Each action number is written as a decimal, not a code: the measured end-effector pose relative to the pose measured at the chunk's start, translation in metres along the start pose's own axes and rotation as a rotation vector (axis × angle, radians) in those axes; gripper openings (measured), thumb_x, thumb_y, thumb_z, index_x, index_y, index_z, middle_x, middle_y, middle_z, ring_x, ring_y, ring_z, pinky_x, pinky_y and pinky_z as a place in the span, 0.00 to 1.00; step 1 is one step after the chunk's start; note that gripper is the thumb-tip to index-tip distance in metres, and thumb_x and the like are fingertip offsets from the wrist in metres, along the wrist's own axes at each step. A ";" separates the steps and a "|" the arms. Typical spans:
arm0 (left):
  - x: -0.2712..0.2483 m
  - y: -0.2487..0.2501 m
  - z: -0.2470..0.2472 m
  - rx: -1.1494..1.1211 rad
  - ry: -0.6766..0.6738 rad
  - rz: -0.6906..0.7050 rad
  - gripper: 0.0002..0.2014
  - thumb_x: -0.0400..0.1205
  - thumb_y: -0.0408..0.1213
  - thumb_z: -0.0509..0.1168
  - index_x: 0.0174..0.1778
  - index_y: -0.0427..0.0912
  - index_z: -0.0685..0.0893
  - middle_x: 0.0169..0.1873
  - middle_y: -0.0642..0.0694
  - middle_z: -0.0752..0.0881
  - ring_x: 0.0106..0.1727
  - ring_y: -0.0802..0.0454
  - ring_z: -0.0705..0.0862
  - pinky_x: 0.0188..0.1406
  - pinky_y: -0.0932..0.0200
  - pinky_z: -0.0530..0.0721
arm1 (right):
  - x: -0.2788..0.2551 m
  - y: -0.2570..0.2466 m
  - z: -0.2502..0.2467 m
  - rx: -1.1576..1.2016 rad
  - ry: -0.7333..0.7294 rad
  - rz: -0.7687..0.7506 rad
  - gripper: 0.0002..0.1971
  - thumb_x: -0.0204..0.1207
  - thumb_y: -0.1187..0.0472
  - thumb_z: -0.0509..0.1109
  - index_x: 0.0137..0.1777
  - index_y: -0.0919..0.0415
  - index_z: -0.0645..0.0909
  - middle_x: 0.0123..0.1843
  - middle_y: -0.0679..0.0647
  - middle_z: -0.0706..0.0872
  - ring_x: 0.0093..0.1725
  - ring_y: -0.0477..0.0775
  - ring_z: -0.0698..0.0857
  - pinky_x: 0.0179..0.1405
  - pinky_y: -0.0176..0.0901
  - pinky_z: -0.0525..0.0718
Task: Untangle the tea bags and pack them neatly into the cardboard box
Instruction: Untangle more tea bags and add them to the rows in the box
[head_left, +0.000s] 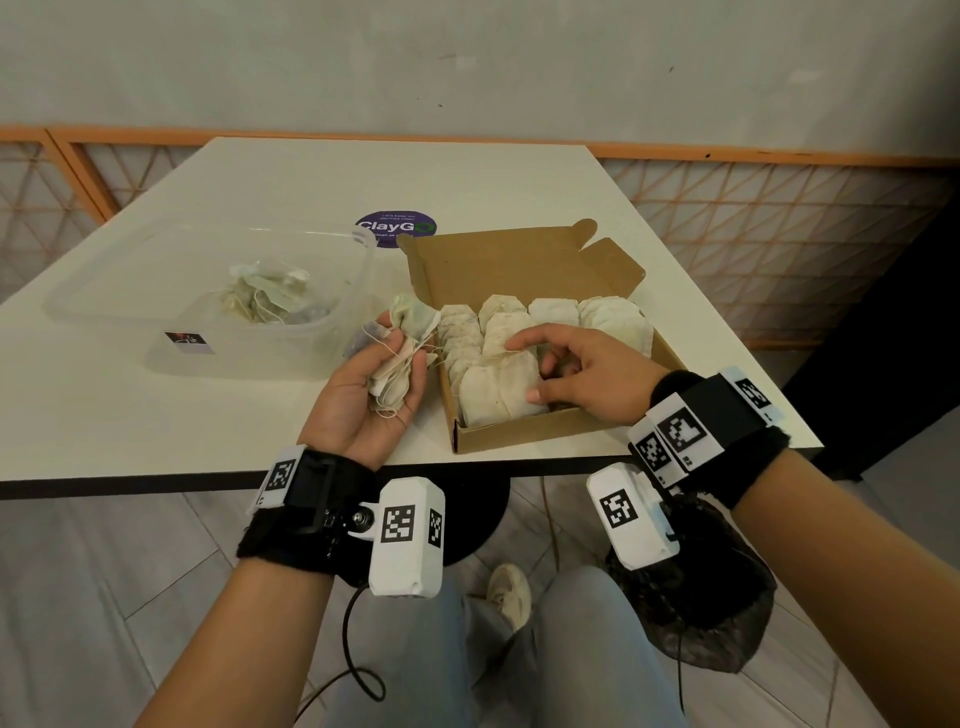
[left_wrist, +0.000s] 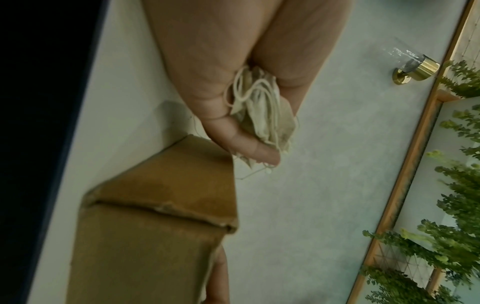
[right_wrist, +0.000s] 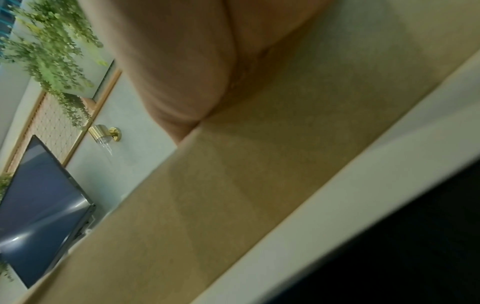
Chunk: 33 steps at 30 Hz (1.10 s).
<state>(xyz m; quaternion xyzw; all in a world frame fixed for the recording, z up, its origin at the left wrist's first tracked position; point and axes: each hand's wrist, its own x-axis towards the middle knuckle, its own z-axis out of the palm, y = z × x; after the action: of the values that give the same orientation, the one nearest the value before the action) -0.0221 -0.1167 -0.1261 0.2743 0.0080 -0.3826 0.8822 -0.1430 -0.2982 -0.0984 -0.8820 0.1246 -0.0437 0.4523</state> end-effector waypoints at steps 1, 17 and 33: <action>0.000 0.000 0.000 -0.004 0.000 -0.001 0.12 0.71 0.30 0.66 0.50 0.44 0.85 0.45 0.46 0.89 0.48 0.53 0.87 0.30 0.65 0.86 | 0.000 0.000 0.000 -0.005 0.001 -0.013 0.22 0.70 0.72 0.74 0.61 0.50 0.80 0.43 0.57 0.74 0.22 0.33 0.73 0.31 0.21 0.73; 0.004 0.001 -0.004 -0.053 -0.014 -0.028 0.12 0.73 0.29 0.66 0.51 0.43 0.84 0.50 0.46 0.87 0.59 0.51 0.82 0.30 0.64 0.87 | -0.007 -0.003 -0.001 0.221 0.217 -0.067 0.08 0.72 0.66 0.74 0.47 0.53 0.88 0.43 0.42 0.86 0.45 0.41 0.85 0.53 0.32 0.80; 0.001 0.001 -0.002 -0.027 -0.013 0.005 0.11 0.71 0.29 0.66 0.49 0.43 0.84 0.41 0.47 0.90 0.47 0.53 0.88 0.30 0.65 0.86 | -0.009 -0.006 -0.009 0.273 0.103 -0.030 0.09 0.77 0.71 0.65 0.55 0.69 0.82 0.32 0.43 0.84 0.29 0.33 0.80 0.31 0.20 0.74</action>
<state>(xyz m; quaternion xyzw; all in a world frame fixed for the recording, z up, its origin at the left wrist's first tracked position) -0.0205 -0.1165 -0.1275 0.2601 0.0069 -0.3820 0.8868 -0.1520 -0.3000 -0.0881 -0.8107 0.1271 -0.1121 0.5604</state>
